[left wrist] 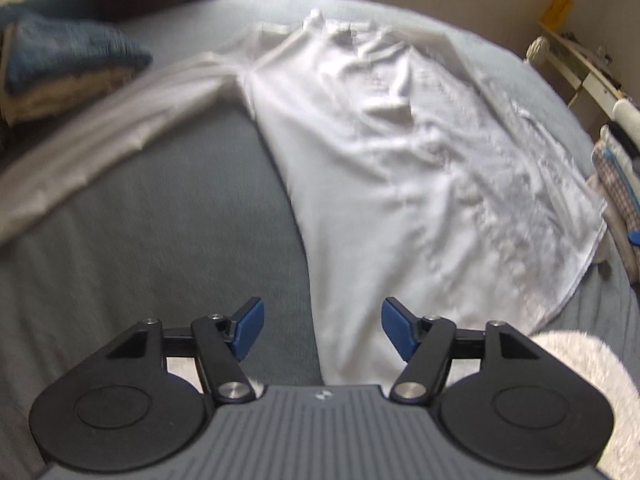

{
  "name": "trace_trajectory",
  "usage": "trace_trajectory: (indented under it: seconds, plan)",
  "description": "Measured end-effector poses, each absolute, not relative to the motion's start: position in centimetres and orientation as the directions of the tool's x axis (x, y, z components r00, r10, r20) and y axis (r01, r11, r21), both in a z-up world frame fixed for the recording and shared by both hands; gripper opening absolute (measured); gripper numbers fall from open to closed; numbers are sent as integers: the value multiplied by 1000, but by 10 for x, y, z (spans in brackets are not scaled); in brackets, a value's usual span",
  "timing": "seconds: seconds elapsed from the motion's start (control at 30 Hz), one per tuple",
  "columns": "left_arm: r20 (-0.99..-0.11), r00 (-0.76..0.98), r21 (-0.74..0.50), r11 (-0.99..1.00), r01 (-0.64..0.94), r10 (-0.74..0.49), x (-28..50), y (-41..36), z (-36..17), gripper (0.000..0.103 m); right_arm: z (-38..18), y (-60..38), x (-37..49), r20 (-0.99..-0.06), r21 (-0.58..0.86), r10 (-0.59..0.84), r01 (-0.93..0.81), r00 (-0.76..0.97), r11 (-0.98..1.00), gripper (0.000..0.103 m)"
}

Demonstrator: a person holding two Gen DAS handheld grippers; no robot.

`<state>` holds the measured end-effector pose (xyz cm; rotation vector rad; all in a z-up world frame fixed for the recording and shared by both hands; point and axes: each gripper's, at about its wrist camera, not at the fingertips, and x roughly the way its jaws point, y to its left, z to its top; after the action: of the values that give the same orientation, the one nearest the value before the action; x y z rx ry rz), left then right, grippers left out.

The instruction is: Fold clothes

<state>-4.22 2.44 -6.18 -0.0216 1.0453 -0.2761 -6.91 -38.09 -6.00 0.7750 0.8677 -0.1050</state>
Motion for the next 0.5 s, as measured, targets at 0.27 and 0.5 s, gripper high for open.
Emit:
trace_trajectory:
  seconds: [0.27,0.5]
  plan:
    - [-794,544,-178,959,221,-273,-12,-5,-54,79,-23,-368,-86,-712,332,-52,401,700,854,102]
    - [-744,573,-212,935,284,-343,2,-33,-59,92,-25,-371,-91,-689,149,-189,392,700,908,102]
